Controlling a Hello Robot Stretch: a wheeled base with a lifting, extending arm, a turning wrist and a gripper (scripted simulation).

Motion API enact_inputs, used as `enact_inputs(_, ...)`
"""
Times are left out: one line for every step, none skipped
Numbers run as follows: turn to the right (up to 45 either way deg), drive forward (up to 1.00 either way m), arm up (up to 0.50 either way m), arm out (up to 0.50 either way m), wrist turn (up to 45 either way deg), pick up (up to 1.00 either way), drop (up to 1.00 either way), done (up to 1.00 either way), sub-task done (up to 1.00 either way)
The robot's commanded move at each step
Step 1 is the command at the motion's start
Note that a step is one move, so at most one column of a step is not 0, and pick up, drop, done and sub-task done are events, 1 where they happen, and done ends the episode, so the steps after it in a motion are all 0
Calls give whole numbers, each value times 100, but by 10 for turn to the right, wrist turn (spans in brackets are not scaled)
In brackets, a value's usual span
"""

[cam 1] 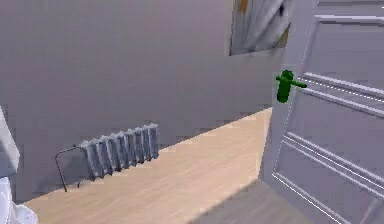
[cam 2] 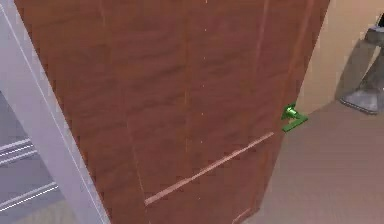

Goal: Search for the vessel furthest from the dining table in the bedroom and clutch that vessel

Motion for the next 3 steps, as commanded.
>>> enact_inputs(0, 100, 0, 0, 0, 0, 0, 0, 0)
enact_inputs(60, 0, 0, 0, 0, 0, 0, 0, 0)
enact_inputs(0, 50, 0, 0, 0, 0, 0, 0, 0)
